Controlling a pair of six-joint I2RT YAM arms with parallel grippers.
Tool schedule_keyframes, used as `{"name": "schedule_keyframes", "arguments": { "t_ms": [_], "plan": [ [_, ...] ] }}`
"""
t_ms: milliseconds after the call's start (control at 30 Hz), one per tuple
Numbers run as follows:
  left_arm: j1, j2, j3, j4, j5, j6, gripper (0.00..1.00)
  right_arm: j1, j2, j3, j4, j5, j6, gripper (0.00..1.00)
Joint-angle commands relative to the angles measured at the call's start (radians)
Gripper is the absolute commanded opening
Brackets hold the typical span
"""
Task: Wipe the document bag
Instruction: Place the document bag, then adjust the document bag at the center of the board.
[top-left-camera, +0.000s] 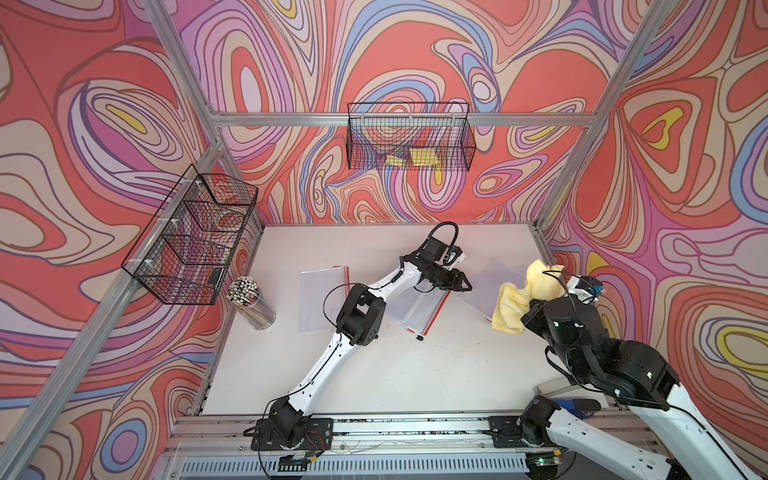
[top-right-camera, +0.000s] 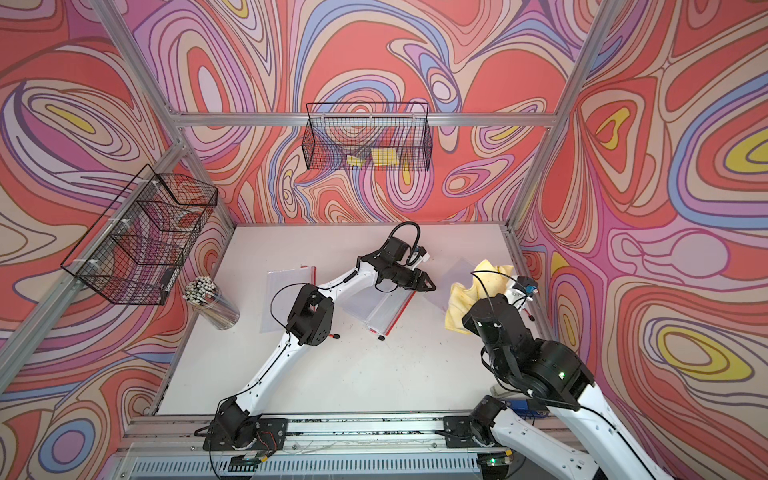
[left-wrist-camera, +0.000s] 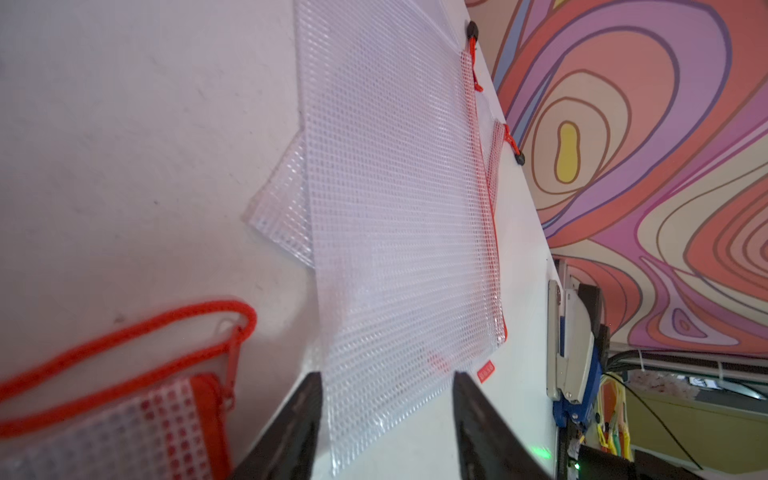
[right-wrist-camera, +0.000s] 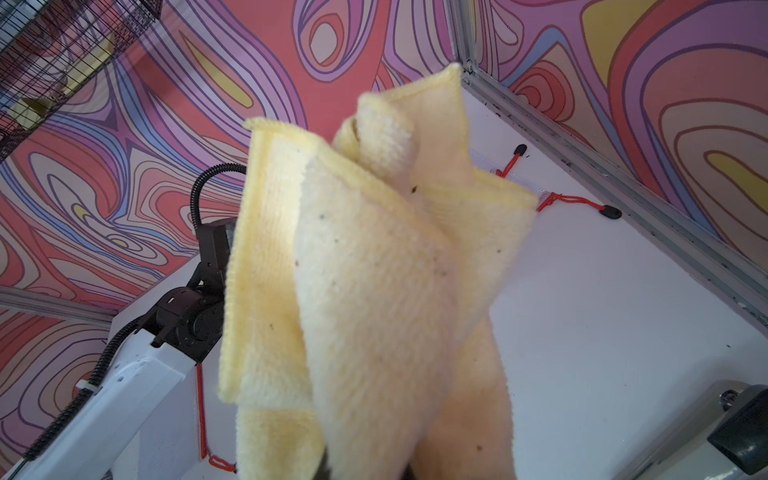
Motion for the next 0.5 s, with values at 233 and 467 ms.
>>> {"name": "schedule_keyframes", "arguments": {
  "t_ms": [233,467],
  "plan": [
    [-0.016,-0.614,-0.545,0.138,-0.371,0.164,0.99,-0.005,0.124,-0.04,0.123,-0.064,-0.057,0.0],
    [-0.062,-0.744,-0.819,0.058,-0.675,0.344,0.77,-0.005,0.052,-0.048,0.112,-0.015,-0.049,0.0]
  ]
}}
